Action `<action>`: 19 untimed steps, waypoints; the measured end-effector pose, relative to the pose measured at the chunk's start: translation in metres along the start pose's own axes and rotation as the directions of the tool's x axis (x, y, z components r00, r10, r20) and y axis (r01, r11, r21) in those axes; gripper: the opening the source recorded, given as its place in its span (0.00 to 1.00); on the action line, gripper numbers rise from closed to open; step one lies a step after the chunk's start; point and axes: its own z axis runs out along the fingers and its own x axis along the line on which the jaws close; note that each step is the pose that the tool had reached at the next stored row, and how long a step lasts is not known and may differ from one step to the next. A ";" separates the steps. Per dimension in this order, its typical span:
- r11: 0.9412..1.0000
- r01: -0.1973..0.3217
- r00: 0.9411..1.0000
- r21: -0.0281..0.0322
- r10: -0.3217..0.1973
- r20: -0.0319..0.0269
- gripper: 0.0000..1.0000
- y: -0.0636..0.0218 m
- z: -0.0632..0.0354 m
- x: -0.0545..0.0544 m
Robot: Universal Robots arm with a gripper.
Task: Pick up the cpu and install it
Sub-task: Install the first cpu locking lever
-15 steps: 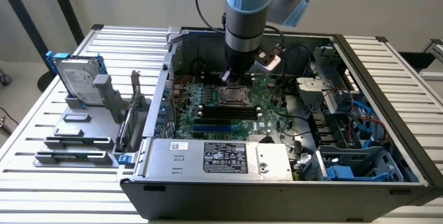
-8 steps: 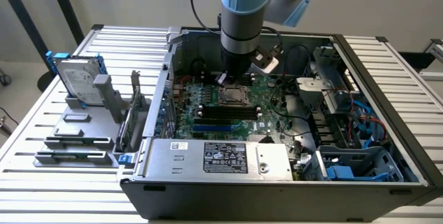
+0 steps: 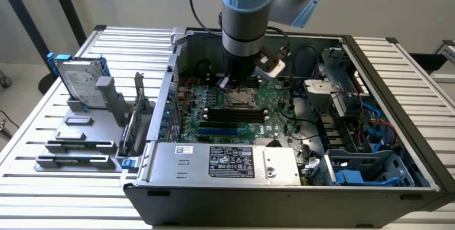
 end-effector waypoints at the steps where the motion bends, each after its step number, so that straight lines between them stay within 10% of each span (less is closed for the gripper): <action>1: 1.000 0.000 1.000 0.000 0.000 0.000 0.11 0.0007 -0.0027 -0.002; 10: 1.000 0.000 1.000 0.000 0.000 0.000 0.11 0.0067 -0.0295 -0.021; 19: 1.000 -0.005 1.000 0.005 0.006 -0.003 0.11 0.0031 -0.0333 -0.038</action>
